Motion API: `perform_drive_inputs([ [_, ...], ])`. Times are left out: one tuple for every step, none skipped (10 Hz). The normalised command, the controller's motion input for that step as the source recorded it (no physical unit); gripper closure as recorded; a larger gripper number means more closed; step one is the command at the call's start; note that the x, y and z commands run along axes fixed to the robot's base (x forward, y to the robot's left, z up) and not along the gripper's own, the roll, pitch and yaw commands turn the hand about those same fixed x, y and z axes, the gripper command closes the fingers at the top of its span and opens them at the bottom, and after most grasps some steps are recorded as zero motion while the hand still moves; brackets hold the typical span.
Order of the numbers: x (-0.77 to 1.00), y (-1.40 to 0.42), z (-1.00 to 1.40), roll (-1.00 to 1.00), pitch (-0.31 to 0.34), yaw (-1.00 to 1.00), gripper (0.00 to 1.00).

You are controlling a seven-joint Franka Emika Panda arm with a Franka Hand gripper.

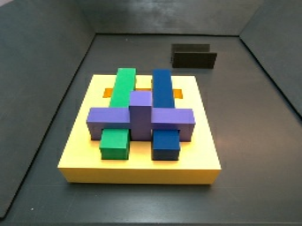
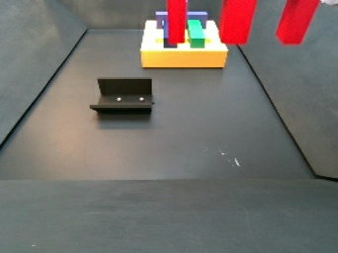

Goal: Pick up the red object. Move up. Move to above the board. Insert the red object.
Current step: Move to above the board.

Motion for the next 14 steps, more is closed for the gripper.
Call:
perform_drive_inputs([
  [0.14,-1.40,0.13,-0.15,0.143,0.18,1.00],
  [0.13,-1.40,0.14,-0.13,0.131,0.17,1.00],
  [0.13,-1.40,0.15,-0.04,0.086,0.10,1.00],
  [0.13,-1.40,0.15,-0.06,0.044,0.05,1.00],
  [0.13,-1.40,0.15,-0.02,0.040,0.03,1.00],
  [0.13,-1.40,0.16,0.00,0.044,0.03,1.00],
  [0.14,-1.40,0.17,-0.03,0.056,0.02,1.00],
  [0.14,-1.40,0.17,-0.01,0.072,0.01,1.00],
  [0.16,-1.40,0.17,0.01,0.096,0.01,1.00],
  [0.19,-1.40,0.18,0.00,0.134,0.01,1.00],
  [0.21,-1.40,0.18,0.01,0.150,0.01,1.00],
  [0.25,-1.40,0.20,0.02,0.164,0.01,1.00],
  [0.19,-0.89,0.13,0.01,0.164,0.00,1.00],
  [0.10,-0.28,0.06,0.01,0.148,0.01,1.00],
])
